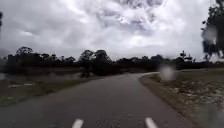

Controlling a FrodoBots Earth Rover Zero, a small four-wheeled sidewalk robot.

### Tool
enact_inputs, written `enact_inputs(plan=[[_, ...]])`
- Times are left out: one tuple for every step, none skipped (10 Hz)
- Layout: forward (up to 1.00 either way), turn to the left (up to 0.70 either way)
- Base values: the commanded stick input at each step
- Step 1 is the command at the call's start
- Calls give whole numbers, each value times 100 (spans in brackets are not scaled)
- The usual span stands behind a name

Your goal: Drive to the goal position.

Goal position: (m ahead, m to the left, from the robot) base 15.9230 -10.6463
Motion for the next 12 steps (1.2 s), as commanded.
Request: enact_inputs(plan=[[0, 0], [4, 0], [18, 0], [32, 0], [46, 0], [60, 0], [74, 0], [85, 0], [85, 0], [85, 0], [85, 0], [85, 0]])
